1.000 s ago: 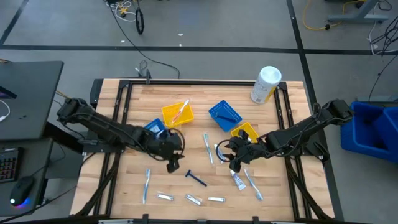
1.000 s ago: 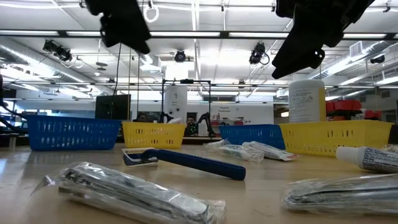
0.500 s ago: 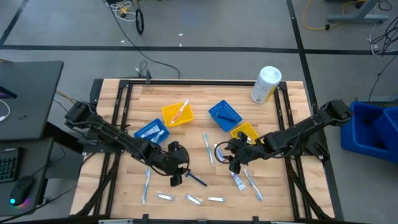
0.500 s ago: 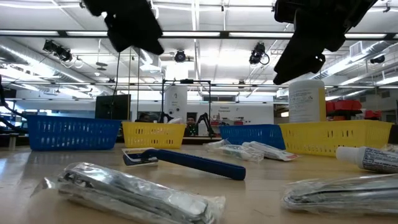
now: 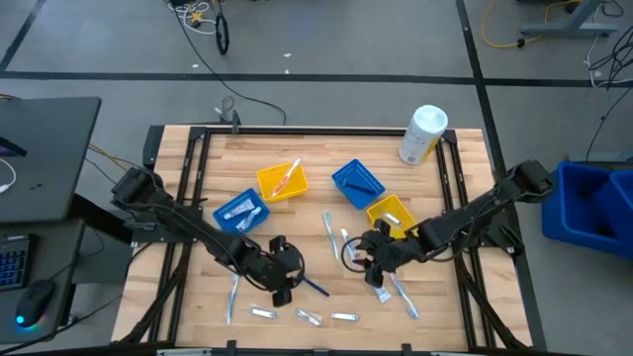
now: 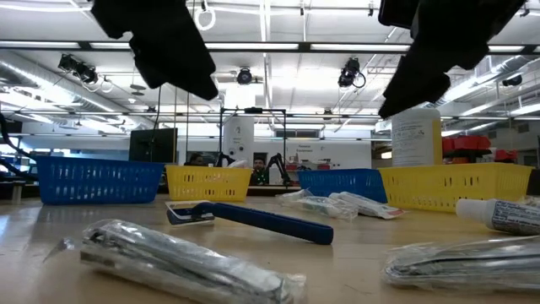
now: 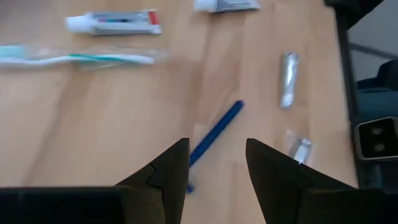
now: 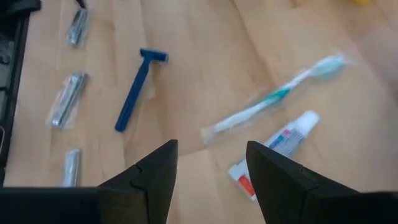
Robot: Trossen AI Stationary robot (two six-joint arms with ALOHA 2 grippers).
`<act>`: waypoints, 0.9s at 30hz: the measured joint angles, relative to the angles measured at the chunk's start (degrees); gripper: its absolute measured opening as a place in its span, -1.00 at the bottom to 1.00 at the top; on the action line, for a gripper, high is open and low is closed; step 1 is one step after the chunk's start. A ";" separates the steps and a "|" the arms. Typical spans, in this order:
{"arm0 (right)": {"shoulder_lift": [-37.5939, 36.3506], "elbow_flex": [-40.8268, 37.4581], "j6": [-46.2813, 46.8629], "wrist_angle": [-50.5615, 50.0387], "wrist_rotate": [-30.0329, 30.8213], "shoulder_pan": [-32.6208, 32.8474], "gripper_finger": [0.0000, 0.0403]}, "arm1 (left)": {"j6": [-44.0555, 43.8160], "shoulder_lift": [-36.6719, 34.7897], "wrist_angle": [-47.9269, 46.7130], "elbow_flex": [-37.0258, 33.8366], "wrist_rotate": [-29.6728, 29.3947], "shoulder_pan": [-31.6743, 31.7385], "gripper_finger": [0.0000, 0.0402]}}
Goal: Pick & Place Travel size toiletries
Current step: Put the green toothbrush into the left yellow bin
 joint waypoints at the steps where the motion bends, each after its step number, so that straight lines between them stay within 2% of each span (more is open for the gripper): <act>1: 0.53 0.00 0.61 0.35 0.00 0.42 -0.01 | -0.01 0.45 0.76 0.01 -0.03 -0.36 -0.17; 12: 6.75 0.00 2.97 5.17 0.15 4.23 0.01 | 4.04 2.00 3.31 0.02 -1.70 -2.28 -0.17; 17: 11.07 0.00 2.86 9.66 0.70 4.49 0.01 | 5.88 2.00 1.33 0.02 -1.30 -3.31 -0.17; 21: 12.98 0.00 2.78 11.31 3.83 4.43 0.01 | 6.09 2.00 1.28 0.00 -1.31 -4.59 -0.17; 27: 13.47 -0.02 3.72 14.70 12.91 3.44 -0.01 | 4.82 1.98 0.52 -0.26 -2.84 -5.18 -0.17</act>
